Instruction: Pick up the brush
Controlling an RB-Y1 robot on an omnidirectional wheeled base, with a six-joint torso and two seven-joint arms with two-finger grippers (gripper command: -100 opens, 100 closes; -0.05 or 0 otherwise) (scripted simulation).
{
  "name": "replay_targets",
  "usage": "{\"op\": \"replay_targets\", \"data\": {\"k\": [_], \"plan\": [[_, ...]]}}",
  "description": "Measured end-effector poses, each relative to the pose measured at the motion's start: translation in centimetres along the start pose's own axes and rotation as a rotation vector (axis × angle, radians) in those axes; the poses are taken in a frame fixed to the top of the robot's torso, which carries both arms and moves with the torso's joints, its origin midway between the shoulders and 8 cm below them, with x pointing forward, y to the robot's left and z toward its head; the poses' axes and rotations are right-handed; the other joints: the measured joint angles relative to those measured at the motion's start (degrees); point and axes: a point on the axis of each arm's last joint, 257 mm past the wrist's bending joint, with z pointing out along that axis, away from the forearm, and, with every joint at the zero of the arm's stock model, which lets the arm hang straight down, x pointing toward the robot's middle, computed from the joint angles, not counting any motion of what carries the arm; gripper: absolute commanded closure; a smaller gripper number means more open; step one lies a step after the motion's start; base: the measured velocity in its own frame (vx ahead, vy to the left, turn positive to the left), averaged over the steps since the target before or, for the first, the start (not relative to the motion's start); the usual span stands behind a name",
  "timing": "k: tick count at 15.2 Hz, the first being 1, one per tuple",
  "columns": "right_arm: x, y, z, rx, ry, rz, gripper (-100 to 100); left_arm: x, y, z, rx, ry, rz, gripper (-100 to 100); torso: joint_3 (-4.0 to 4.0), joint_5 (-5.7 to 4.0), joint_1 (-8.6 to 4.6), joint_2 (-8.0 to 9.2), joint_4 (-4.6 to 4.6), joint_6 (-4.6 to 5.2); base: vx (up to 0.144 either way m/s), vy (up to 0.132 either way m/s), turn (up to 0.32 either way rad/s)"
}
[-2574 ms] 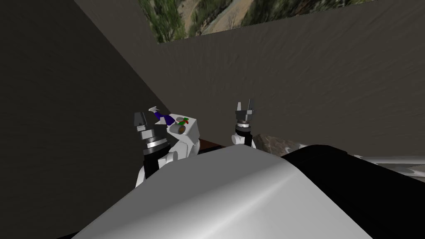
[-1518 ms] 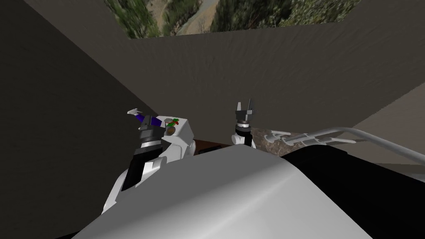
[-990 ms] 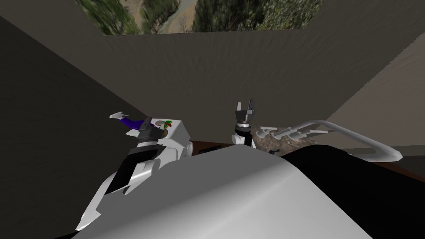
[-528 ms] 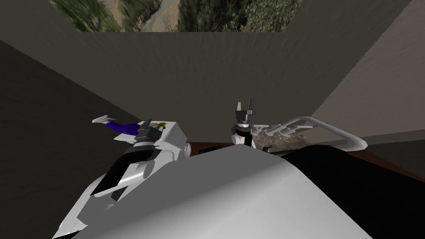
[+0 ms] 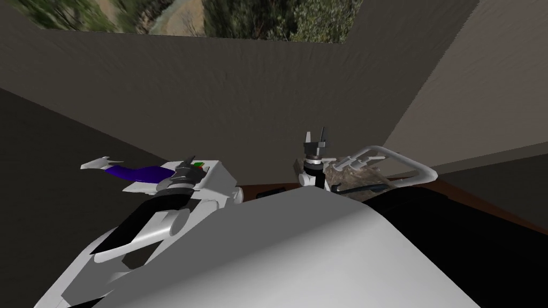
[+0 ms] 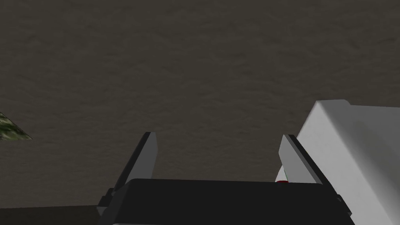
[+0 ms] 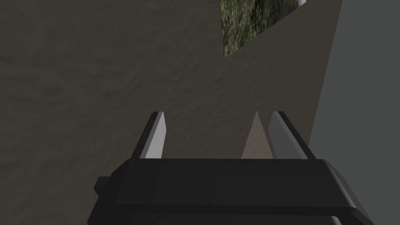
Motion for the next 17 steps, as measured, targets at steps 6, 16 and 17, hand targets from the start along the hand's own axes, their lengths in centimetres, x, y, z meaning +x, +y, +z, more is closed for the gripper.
{"op": "replay_targets", "data": {"k": [6,16,17], "plan": [[0.0,0.0,0.0,0.000,0.000,0.000,0,-1.6,1.8,-0.1,-0.119,-0.012,-0.015,-100,-0.01,0.02,0.08,-0.02,-0.01,-0.01,0.008,-0.035,-0.108],[0.0,0.0,0.0,0.000,0.000,0.000,0,-4.0,5.0,-0.8,-0.324,-0.037,-0.039,-100,-0.04,0.07,0.28,-0.07,-0.02,-0.03,0.017,-0.002,-0.082],[0.0,0.0,0.0,0.000,0.000,0.000,0,-4.1,5.3,-0.9,-0.337,-0.041,-0.040,-100,-0.03,0.07,0.28,-0.05,-0.01,-0.04,0.016,0.016,-0.072]]}}
